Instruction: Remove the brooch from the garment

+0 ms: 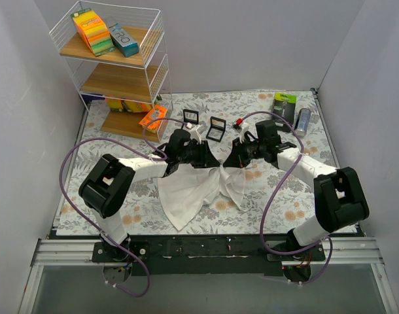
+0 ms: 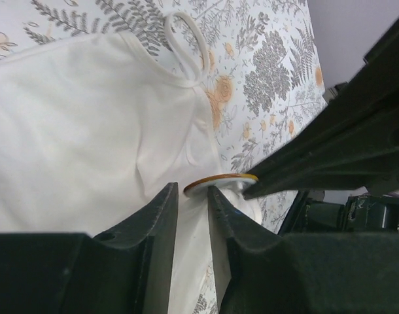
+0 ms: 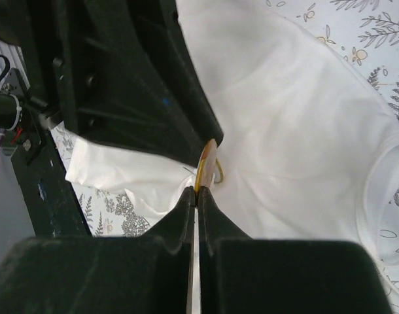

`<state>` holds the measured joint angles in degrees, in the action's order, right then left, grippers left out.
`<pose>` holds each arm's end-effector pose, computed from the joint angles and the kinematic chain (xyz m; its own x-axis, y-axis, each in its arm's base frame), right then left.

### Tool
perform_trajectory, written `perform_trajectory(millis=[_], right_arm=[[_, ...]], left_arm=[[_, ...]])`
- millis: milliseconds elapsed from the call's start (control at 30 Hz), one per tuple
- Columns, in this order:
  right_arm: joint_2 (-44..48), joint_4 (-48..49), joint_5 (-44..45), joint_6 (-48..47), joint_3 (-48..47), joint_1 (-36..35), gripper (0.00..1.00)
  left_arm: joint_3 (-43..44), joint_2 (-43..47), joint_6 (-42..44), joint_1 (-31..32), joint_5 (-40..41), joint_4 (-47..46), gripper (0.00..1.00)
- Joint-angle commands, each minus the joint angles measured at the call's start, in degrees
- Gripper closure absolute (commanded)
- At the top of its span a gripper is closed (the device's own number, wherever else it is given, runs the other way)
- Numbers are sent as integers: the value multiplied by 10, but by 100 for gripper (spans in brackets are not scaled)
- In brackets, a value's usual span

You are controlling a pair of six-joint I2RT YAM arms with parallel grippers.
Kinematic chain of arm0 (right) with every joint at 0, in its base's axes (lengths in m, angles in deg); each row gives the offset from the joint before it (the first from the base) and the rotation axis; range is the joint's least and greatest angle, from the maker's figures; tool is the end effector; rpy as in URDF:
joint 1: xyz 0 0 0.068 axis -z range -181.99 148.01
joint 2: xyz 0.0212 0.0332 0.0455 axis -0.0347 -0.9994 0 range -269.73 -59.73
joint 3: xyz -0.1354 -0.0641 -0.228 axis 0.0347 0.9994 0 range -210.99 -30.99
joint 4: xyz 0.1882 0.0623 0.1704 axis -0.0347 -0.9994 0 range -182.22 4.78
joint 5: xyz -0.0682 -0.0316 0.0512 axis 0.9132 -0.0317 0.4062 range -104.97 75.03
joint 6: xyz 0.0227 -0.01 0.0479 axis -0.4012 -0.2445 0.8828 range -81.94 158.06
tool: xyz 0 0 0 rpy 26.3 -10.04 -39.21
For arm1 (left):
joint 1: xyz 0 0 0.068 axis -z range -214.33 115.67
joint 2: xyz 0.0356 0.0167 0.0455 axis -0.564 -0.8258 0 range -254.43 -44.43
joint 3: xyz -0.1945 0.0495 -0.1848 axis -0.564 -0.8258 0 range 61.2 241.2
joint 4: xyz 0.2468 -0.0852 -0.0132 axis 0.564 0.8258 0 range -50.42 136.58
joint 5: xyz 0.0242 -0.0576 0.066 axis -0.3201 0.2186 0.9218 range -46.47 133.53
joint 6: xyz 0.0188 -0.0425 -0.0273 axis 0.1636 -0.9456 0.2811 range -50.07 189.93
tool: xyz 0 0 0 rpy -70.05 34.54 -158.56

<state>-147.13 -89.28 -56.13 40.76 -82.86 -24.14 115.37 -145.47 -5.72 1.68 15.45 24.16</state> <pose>0.2876 0.1424 0.2194 -0.6249 -0.2162 -0.7501 -0.7251 0.5168 0.4552 0.2908 -0.2321 0.1799 -0.9218 -0.3868 0.0266 -0.2000 0.4155 -0.8873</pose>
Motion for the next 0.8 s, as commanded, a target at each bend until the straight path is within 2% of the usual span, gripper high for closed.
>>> perform_trajectory(millis=[0,67,167,300,333,467,633,767], right_arm=[[35,-22,-112,-9,-15,-28,99],[34,-24,-116,-16,-14,-29,99],[32,-24,-124,-18,-16,-30,99],[35,-30,-116,-24,-21,-30,99],[35,-32,-115,-25,-22,-29,99],[37,-46,-104,-49,-29,-30,99],[40,-89,-88,-138,-42,-30,99],[35,-96,-93,-161,-48,-31,99]], left_arm=[[-19,-4,44,-31,33,-65,100],[-24,-8,49,-37,-18,-109,100],[-24,-20,51,-37,-66,-143,94],[-28,-10,62,-39,-105,-141,81],[-38,-3,67,-44,-114,-139,73],[-70,40,90,-66,-149,-119,62],[-98,106,208,-84,-195,-77,56],[-107,114,237,-83,-233,-93,50]])
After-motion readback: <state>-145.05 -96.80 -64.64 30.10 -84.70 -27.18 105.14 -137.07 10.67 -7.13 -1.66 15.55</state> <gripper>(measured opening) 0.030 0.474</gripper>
